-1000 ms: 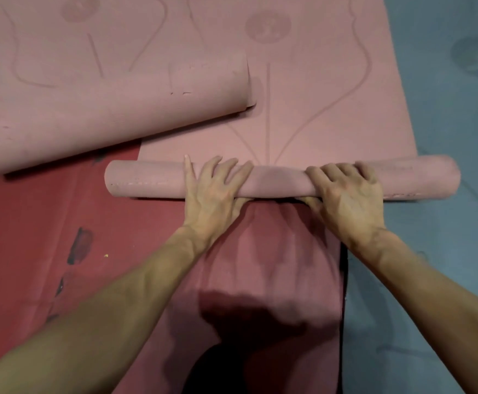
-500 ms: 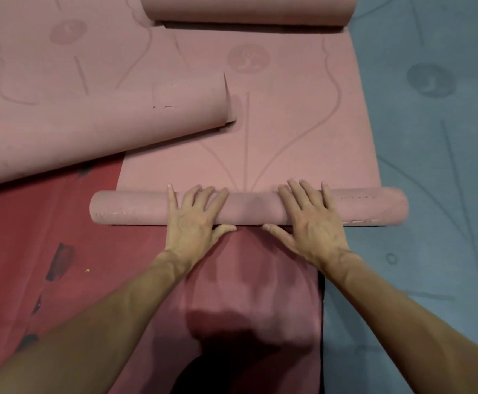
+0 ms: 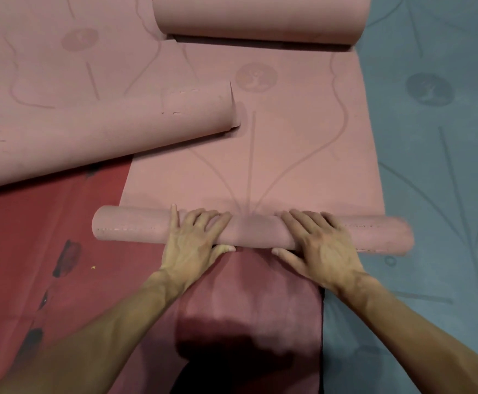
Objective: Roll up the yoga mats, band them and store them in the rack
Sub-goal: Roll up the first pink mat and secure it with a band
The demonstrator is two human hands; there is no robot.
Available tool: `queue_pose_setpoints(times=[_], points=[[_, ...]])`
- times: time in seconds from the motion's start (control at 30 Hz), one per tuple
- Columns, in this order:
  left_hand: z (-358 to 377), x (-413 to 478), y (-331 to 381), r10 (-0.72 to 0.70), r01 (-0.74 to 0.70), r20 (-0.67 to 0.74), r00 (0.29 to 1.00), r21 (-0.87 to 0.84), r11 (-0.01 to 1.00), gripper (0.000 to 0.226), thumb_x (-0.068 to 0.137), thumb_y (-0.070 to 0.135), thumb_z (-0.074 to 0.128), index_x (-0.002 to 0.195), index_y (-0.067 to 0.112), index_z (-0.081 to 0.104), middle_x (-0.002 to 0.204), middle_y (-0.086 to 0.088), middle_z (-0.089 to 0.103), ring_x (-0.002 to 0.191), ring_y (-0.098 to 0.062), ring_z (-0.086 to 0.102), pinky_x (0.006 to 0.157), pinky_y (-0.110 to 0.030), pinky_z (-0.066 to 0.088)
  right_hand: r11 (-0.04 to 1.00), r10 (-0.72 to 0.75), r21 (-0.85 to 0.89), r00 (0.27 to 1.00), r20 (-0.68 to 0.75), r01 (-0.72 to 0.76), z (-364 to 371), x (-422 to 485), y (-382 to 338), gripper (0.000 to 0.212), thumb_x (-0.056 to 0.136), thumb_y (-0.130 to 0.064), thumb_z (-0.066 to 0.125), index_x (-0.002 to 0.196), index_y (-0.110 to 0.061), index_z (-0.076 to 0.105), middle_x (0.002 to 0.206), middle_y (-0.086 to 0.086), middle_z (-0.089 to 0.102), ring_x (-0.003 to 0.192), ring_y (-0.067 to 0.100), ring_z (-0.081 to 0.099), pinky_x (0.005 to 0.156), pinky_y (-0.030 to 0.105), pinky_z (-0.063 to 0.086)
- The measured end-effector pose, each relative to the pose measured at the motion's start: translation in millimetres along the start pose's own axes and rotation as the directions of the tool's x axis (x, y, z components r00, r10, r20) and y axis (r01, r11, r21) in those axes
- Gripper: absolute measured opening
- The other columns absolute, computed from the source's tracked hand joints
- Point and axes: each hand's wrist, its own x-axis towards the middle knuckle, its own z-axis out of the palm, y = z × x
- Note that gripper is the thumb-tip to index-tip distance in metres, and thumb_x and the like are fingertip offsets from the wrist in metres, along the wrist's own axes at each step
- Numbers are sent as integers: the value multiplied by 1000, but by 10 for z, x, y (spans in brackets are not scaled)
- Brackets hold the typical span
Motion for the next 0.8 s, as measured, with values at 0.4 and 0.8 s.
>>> queue_pose_setpoints(times=[0.4, 0.8], points=[[-4, 123, 216, -254, 256, 37, 967, -58, 965, 54, 100, 62, 35, 127, 28, 68, 116, 3, 68, 112, -25, 60, 118, -69, 23, 980, 197, -18, 973, 120, -196, -37, 60, -155, 61, 103, -63, 28, 133, -21, 60, 121, 0, 67, 110, 28, 60, 104, 48, 39], [58, 210, 195, -243, 246, 42, 969, -96, 964, 60, 104, 57, 28, 149, 26, 55, 148, 2, 58, 145, -22, 45, 126, -64, 7, 957, 284, 15, 944, 166, -290, 9, 181, -181, 83, 102, -69, 12, 157, -16, 42, 164, 6, 40, 156, 26, 28, 127, 56, 16]])
